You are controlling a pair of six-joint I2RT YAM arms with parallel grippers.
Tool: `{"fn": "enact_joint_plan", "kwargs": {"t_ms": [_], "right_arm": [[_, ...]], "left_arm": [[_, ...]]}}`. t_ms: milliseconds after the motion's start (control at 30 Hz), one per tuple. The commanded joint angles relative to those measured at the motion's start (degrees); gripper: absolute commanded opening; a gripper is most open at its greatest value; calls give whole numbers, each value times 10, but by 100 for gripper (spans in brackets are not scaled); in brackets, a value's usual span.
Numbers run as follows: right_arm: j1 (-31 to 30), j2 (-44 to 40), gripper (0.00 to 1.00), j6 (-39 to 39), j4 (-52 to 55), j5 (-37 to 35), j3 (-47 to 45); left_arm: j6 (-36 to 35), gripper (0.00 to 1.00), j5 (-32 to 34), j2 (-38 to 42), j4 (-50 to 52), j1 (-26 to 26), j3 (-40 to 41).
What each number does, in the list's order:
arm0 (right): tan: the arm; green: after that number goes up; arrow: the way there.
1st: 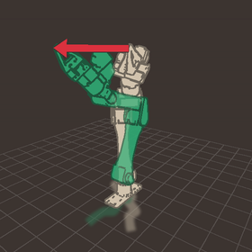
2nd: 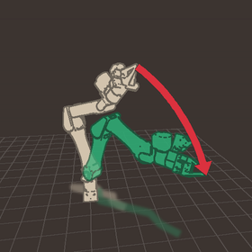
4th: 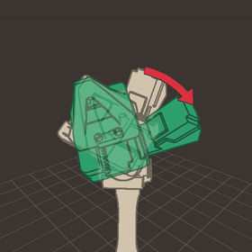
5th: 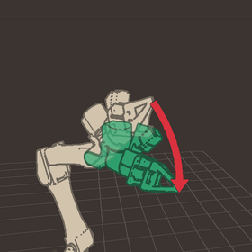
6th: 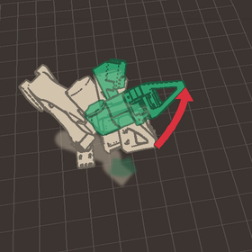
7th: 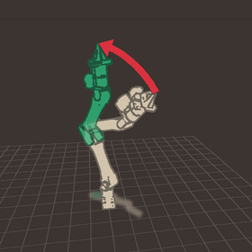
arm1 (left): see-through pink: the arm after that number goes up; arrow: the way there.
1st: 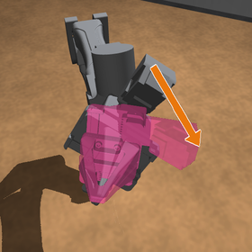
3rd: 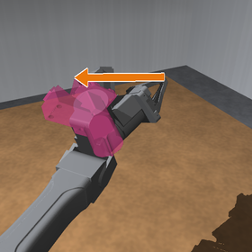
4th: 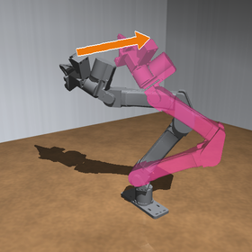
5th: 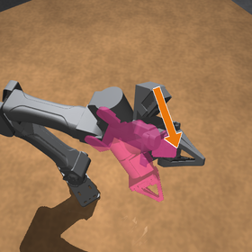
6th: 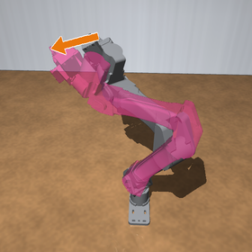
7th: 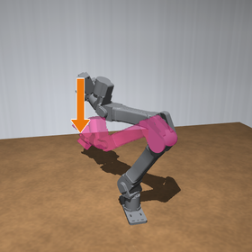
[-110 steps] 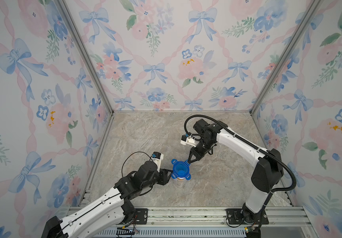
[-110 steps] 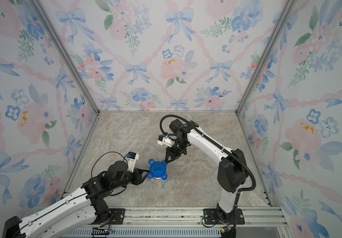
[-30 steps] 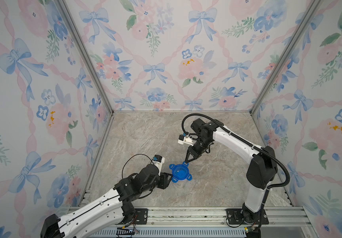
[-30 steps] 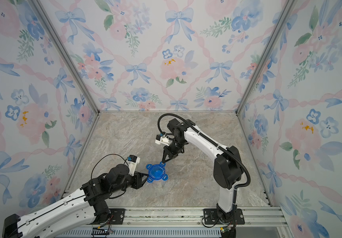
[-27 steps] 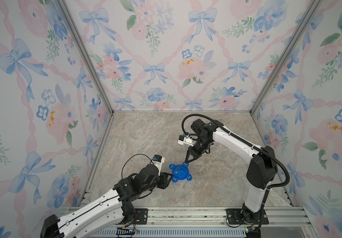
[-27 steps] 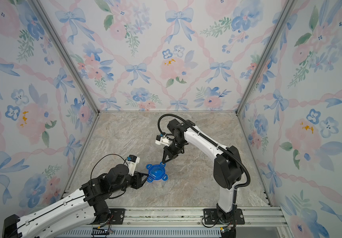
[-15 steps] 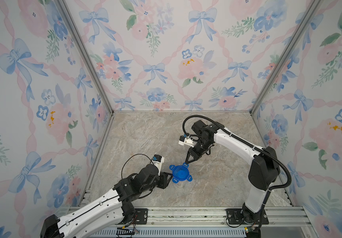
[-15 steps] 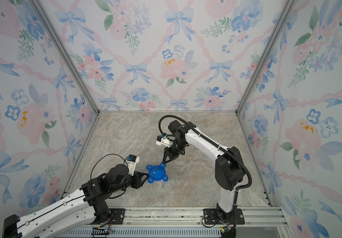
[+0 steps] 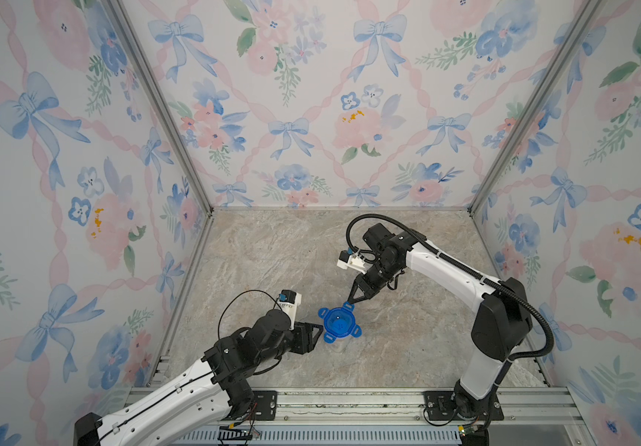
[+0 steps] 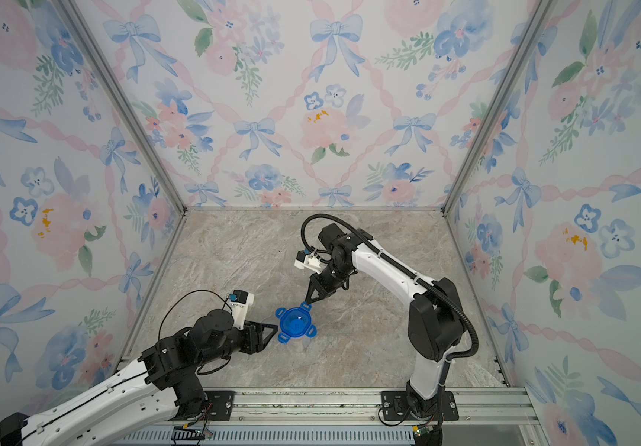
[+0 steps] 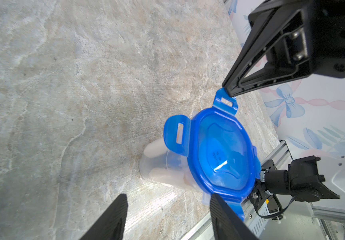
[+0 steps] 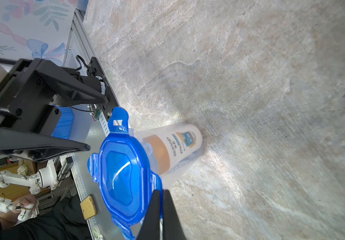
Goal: Pack away toiletry kits
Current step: Close the lid on the container.
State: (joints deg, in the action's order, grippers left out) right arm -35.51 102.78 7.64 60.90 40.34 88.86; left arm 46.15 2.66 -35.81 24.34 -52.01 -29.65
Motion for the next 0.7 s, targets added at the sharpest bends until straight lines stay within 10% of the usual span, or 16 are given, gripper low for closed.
{"fn": "enact_joint_plan", "kwargs": {"t_ms": [0, 667], "right_arm": [[3, -28, 6, -24, -26, 9, -21], [1, -64, 7, -59, -97, 10, -90]], "left_arm": [[-15, 72, -12, -20, 14, -2, -24], [-41, 69, -38, -77, -8, -3, -28]]}}
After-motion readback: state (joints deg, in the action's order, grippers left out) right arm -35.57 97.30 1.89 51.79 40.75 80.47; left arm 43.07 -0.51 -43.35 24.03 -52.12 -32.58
